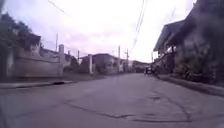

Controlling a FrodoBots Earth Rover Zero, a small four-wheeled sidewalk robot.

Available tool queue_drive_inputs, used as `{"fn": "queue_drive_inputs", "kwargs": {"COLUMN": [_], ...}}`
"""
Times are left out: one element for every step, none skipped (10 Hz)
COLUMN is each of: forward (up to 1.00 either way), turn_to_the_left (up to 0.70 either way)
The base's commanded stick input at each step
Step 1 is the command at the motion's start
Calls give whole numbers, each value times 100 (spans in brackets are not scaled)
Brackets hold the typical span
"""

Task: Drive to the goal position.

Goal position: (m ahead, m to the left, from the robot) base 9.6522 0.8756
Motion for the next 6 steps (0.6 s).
{"fn": "queue_drive_inputs", "kwargs": {"forward": [70, 70, 70, 70, 70, 70], "turn_to_the_left": [0, 0, 0, 0, 0, 0]}}
